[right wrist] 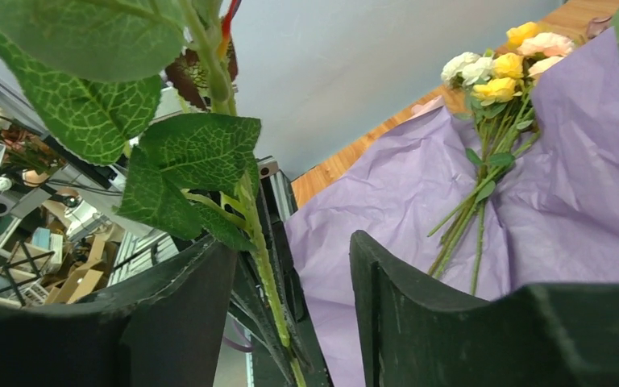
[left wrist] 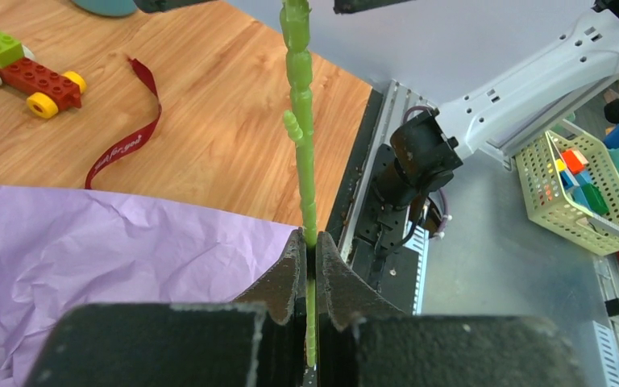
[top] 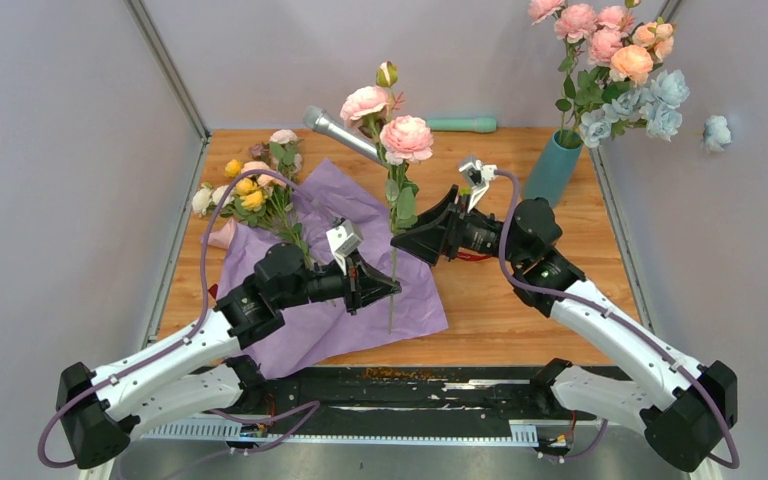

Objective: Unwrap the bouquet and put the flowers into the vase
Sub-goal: Pick up the fake flower from the wrapping paper.

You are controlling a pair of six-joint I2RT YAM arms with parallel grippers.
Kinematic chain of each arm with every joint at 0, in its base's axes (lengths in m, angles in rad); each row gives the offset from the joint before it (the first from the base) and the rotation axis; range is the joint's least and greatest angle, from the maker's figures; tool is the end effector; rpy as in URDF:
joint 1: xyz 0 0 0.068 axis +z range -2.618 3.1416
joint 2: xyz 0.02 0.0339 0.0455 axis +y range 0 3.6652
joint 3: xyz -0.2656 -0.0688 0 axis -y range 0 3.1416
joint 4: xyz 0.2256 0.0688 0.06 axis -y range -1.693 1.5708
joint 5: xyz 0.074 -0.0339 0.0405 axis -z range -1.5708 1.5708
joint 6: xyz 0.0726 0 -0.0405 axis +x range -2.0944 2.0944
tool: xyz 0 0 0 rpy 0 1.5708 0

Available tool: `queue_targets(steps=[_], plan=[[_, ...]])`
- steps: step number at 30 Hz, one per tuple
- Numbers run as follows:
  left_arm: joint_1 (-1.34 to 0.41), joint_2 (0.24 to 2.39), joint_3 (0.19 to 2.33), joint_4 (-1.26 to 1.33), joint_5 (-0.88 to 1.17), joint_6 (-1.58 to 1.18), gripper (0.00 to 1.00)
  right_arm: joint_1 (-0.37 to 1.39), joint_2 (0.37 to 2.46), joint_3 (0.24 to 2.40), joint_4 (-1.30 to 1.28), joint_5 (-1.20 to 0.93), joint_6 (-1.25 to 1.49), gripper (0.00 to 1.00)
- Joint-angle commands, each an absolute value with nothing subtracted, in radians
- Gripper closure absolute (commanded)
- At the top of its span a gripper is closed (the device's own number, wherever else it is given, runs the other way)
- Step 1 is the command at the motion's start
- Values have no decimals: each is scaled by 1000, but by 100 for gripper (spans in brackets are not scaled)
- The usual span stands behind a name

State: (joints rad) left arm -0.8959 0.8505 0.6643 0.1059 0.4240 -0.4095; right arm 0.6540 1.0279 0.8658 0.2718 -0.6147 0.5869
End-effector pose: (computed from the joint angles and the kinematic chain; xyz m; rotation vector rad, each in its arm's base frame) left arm 0.1125 -0.1884 0.3191 0.7763 1.6520 -1.3095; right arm 0.1711 0.1839 0.3783 -0.6068 1.5459 1.4201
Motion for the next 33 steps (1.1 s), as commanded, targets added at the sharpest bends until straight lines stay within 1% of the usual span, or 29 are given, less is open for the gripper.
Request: queue_targets(steps=[1,2,14,16,21,23,24,25,26,27,28,29,30,31,33], plan=[[-902,843,655,171,413,-394,100,681,1040,912,348,-600,604,51],[-902,844,654,172,411,-394,100,685,1045,915,349,-600,606,56],[-901,855,647,169,402,-395,100,706,1065,916,363,-592,608,92],[-902,854,648,166,398,-397,100,708,1058,907,361,-578,600,100],[-901,849,651,158,380,-395,99,713,1040,902,337,-544,568,100],[-902,850,657,143,367,-393,86,716,1027,906,304,-524,534,100],[-901,853,662,134,363,-386,72,718,1022,910,285,-509,518,100],[-902,855,672,112,352,-380,64,720,1015,913,265,-494,497,100],[-902,858,678,98,344,-368,48,722,1009,918,241,-472,479,100],[-902,859,692,67,324,-361,35,725,1002,925,213,-454,456,100],[-901,861,700,53,314,-354,29,726,994,933,183,-430,435,100],[-902,862,715,37,306,-353,19,728,988,943,150,-405,412,100],[-901,863,726,34,308,-347,15,732,982,953,121,-380,389,100],[-901,865,733,27,319,-343,9,734,977,965,89,-357,366,100],[-899,871,771,-15,317,-321,4,737,972,994,20,-305,317,100]])
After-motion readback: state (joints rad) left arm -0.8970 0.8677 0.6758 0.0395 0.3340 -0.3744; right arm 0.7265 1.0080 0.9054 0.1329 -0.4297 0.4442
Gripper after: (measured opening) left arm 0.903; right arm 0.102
